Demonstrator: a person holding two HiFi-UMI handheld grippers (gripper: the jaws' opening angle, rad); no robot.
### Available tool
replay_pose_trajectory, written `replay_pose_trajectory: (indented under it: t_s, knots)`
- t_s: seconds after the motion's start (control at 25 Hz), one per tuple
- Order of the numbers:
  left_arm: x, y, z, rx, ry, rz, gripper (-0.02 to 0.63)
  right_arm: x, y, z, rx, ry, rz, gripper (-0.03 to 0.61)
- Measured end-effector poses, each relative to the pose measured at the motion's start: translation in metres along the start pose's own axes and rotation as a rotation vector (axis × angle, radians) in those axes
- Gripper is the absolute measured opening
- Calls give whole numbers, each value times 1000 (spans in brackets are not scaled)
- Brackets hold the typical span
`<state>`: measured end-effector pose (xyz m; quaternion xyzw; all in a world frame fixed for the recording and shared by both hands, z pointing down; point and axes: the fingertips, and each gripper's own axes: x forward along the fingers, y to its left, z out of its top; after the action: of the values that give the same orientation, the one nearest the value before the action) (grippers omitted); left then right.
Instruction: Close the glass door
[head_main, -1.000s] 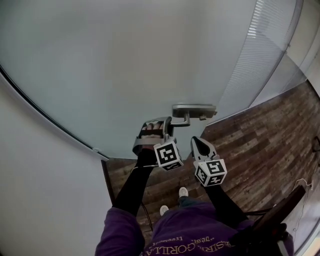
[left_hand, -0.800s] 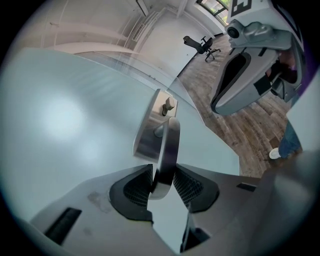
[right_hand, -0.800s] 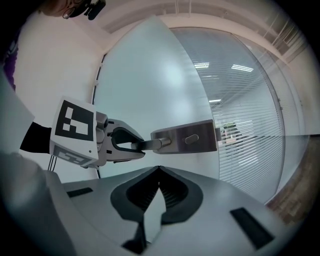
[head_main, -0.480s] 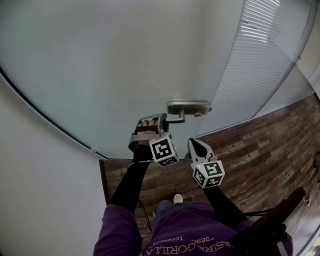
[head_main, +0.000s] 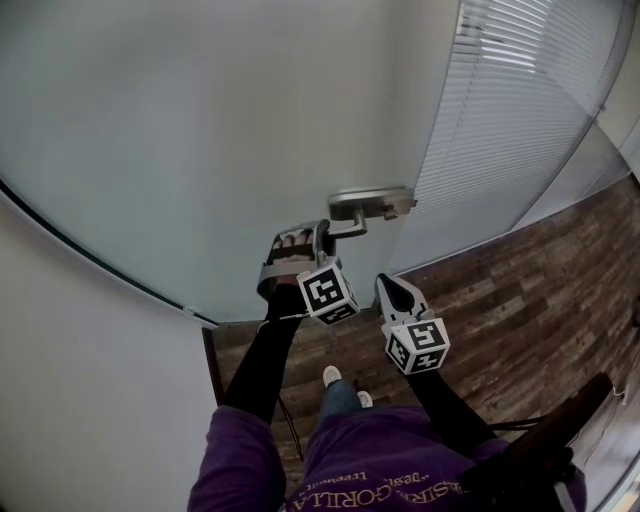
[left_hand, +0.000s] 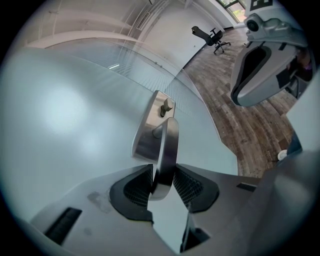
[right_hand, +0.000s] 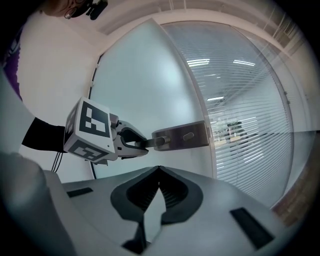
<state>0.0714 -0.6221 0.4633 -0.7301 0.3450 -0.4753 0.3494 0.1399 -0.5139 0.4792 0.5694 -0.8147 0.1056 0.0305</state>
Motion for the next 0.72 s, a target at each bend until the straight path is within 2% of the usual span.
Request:
replay_pose_trajectory:
  t_s: [0.32, 0.72]
  knots:
    - [46, 22, -9, 9, 3, 24, 121, 56, -14, 17, 14, -3, -56, -9]
    - [58, 36, -1, -3, -5, -9, 117, 67, -18, 33, 12, -31, -97, -9]
